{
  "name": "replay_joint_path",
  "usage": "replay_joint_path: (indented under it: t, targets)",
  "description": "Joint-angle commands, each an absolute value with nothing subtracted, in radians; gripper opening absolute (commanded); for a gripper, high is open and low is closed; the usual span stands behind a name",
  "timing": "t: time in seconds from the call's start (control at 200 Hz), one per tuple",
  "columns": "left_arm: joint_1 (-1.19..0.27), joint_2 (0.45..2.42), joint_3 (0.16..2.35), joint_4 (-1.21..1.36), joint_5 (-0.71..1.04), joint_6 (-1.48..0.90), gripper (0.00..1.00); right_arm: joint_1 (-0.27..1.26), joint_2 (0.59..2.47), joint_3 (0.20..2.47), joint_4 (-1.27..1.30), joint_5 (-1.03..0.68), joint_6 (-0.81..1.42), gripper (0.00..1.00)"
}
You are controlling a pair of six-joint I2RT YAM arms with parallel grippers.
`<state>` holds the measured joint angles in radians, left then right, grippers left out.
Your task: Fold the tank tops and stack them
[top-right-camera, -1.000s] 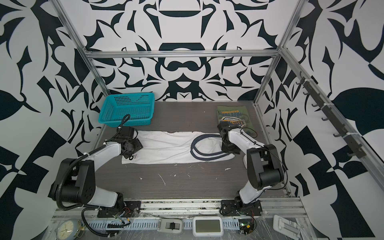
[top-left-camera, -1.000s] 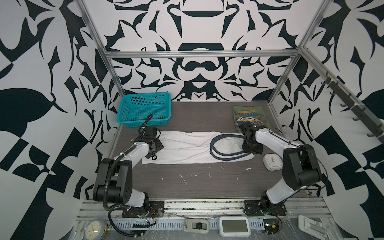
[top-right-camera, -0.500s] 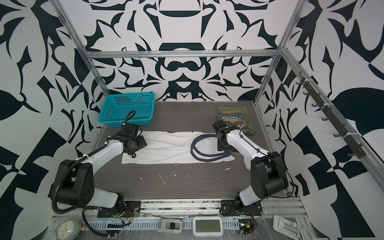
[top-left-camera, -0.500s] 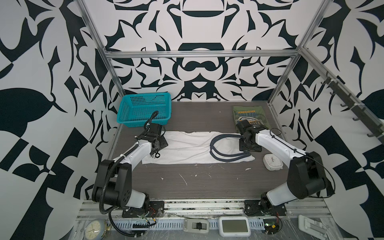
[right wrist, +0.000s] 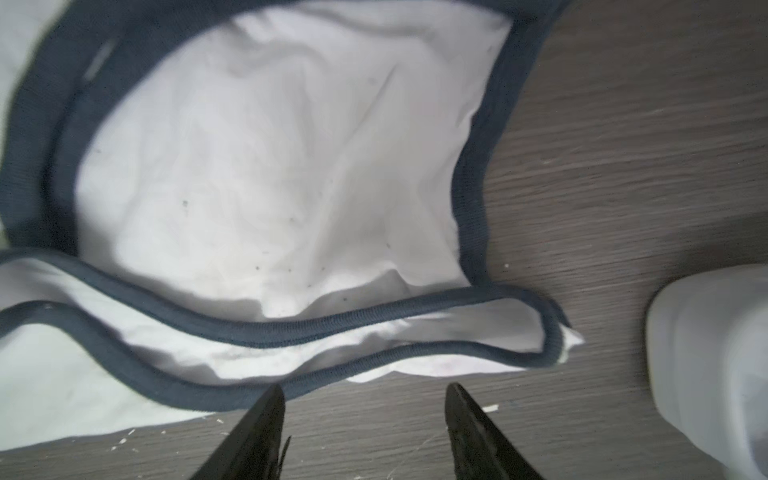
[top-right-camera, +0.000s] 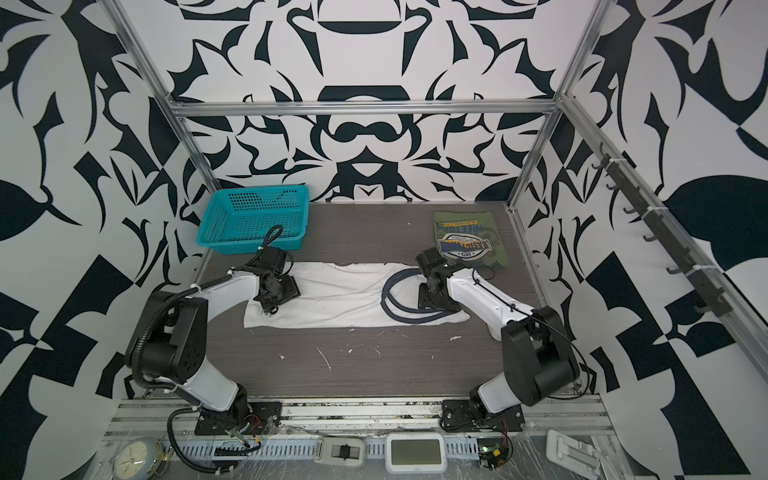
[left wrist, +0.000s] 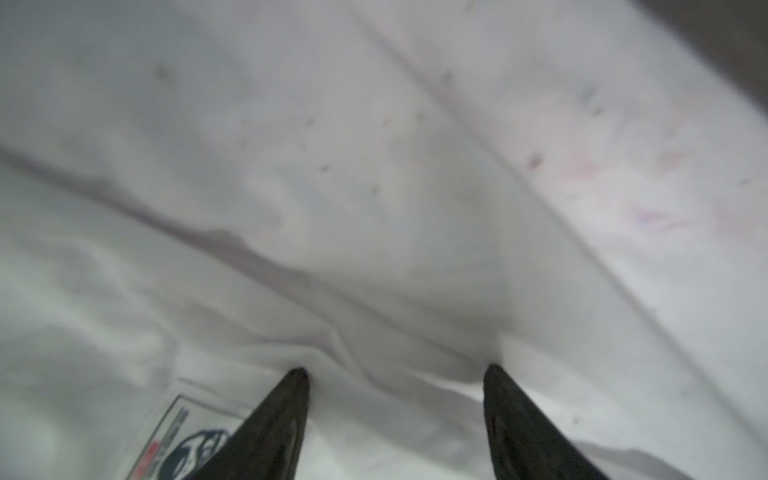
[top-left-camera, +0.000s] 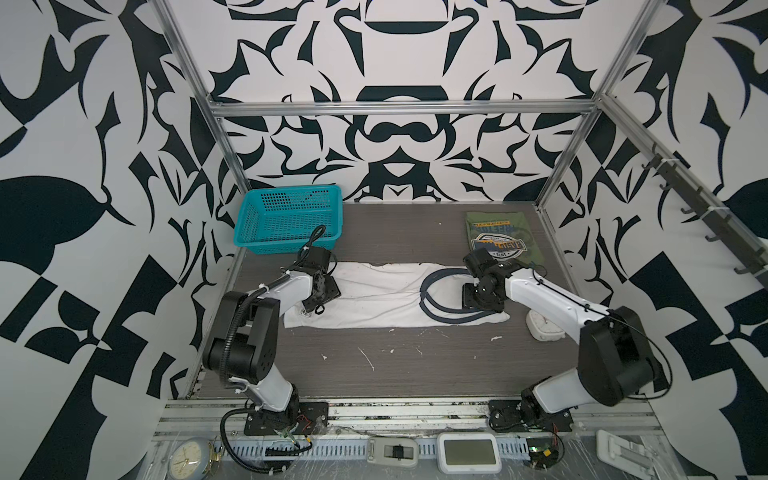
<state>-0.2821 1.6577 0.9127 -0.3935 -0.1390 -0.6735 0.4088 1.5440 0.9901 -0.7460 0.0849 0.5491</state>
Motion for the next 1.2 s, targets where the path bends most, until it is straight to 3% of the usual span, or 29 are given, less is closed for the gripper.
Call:
replay_joint_path:
  t: [0.0,0.18,0.375,0.69,0.95,1.195]
  targets:
    - [-0.347,1.723,0.881,-0.418,-0.076,-0.683,0.69,0.42,1.627,1.014,-0.692,0.037,0.553,0.63]
    - [-0.37,1.647,0.74,-0.38,-0.04,-0.736,0.68,0.422,1.811,1.145,-0.715,0.075,0.492,0.62]
    - [-0.504,1.483,0.589,-0.417,-0.065,-0.842,0.67,0.445,2.017,1.361,-0.773,0.105,0.425,0.59]
    - [-0.897,1.232,0.426,-0.456,-0.162,-1.181,0.66,0.568,2.265,1.721,-0.857,0.057,0.373,0.58]
    - [-1.205,1.374,0.54,-0.437,-0.248,-1.359,0.67,0.509,2.432,2.039,-0.924,0.092,0.303,0.58]
    - [-1.29,1.472,0.696,-0.392,-0.309,-1.311,0.68,0.422,2.598,2.404,-1.019,0.106,0.214,0.57]
